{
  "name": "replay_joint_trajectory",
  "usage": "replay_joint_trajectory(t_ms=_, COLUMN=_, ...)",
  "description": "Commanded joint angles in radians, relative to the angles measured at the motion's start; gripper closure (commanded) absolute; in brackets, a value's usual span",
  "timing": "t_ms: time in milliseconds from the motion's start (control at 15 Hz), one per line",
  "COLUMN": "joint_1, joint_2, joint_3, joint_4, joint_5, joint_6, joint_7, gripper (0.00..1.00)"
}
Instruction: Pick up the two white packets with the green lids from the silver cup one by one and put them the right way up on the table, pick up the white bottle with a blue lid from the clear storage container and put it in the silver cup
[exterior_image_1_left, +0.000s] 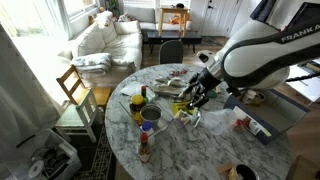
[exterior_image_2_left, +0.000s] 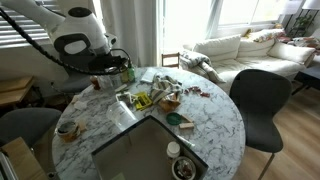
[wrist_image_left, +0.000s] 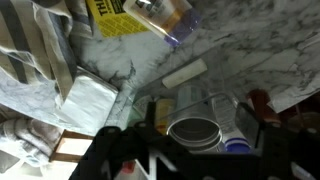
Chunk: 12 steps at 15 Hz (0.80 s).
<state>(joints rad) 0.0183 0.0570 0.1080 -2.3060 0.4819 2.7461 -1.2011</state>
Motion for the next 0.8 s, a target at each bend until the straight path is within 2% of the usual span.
replay_joint_trajectory(t_ms=0, joint_1=-0.001, joint_2=0.094, joint_3=-0.036, joint_4=0.073, joint_5=-0.184, joint_6=-0.019, joint_7=0.198, gripper=0.0)
replay_joint_trajectory(t_ms=67, joint_1=0.0, joint_2=0.111, joint_3=-0.037, joint_4=0.088, joint_5=-0.231, joint_6=0.016, joint_7=0.218, gripper=0.0)
replay_joint_trajectory(t_ms=133, joint_1=-0.018, joint_2=0.061, joint_3=-0.011, joint_4=0.038, joint_5=-0.162, joint_6=0.001, joint_7=0.161, gripper=0.0)
replay_joint_trajectory(t_ms=267, joint_1=-0.025, joint_2=0.093, joint_3=-0.009, joint_4=0.073, joint_5=-0.207, joint_6=0.006, joint_7=0.197, gripper=0.0)
replay_joint_trajectory(t_ms=467, joint_1=-0.027, joint_2=0.105, joint_3=-0.007, joint_4=0.086, joint_5=-0.212, joint_6=0.006, joint_7=0.203, gripper=0.0)
replay_joint_trajectory(t_ms=533, joint_1=-0.034, joint_2=0.113, joint_3=-0.025, joint_4=0.097, joint_5=-0.215, joint_6=0.02, joint_7=0.25, gripper=0.0)
replay_joint_trajectory(t_ms=667, joint_1=-0.088, joint_2=0.139, joint_3=0.005, joint_4=0.157, joint_5=-0.066, joint_6=-0.037, joint_7=0.184, gripper=0.0)
replay_joint_trajectory(t_ms=733, joint_1=-0.102, joint_2=0.151, joint_3=0.002, joint_4=0.183, joint_5=-0.038, joint_6=-0.06, joint_7=0.186, gripper=0.0)
